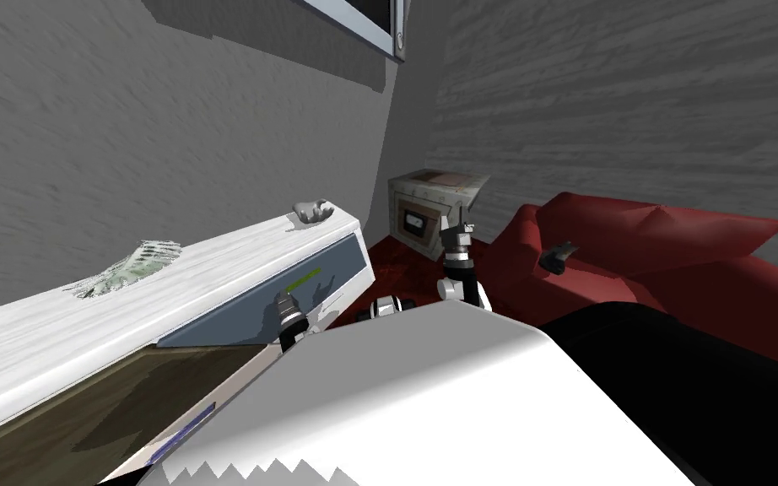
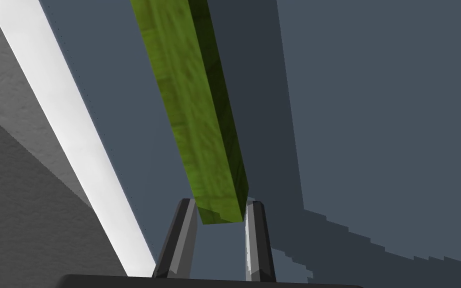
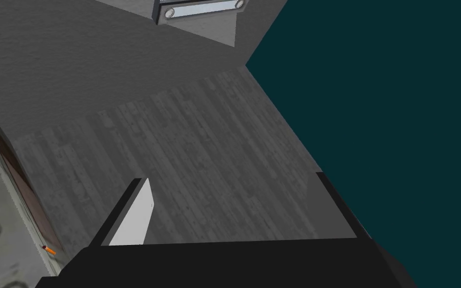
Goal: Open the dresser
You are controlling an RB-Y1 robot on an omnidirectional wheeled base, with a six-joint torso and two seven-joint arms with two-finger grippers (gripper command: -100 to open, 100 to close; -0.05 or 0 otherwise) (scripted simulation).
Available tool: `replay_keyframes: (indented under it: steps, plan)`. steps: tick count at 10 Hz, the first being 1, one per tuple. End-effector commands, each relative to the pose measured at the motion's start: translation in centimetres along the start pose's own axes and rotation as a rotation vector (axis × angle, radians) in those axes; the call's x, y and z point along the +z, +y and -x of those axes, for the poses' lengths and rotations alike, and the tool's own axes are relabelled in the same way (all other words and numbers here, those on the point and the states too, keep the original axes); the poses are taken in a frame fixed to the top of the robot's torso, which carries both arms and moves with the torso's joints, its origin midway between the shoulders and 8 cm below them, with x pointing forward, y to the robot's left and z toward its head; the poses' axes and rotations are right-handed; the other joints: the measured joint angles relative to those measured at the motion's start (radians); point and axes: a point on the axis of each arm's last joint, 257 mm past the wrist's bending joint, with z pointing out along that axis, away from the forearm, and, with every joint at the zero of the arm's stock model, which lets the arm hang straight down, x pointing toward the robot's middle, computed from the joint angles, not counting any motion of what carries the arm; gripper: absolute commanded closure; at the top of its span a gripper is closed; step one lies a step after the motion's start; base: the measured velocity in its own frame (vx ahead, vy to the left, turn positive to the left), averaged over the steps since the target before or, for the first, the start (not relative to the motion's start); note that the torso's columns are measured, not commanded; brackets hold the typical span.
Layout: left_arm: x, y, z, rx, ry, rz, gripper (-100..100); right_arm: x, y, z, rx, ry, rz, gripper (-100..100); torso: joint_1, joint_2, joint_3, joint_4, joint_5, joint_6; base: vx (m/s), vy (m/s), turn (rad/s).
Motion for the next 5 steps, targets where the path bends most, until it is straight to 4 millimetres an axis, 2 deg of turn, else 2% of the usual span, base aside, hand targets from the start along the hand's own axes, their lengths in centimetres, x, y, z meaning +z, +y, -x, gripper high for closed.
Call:
replay_keyframes:
  steps: [1,3,4,5]
  plan:
    - [-1.3,-0.6,-3.9,-0.003,0.093,-0.011,100,0.0,0.0,0.0,0.000,0.000,0.000,0,0.000,0.002,0.001,0.000,0.000,0.001,0.128,0.013,0.434]
    - [-2.3,-1.3,-7.1,-0.010,0.167,-0.030,100,0.0,0.0,0.0,0.000,0.000,0.000,0,-0.001,0.005,0.004,0.001,0.000,0.001,0.100,0.023,0.380]
    - [-2.4,-1.4,-7.7,-0.015,0.178,-0.031,100,0.0,0.0,0.0,0.000,0.000,0.000,0,0.001,0.005,0.004,0.000,0.001,-0.001,0.056,0.013,0.187]
    - [-3.0,-1.8,-9.4,-0.021,0.217,-0.041,100,0.0,0.0,0.0,0.000,0.000,0.000,0,-0.001,0.005,0.004,-0.001,0.003,0.003,0.037,0.012,0.224]
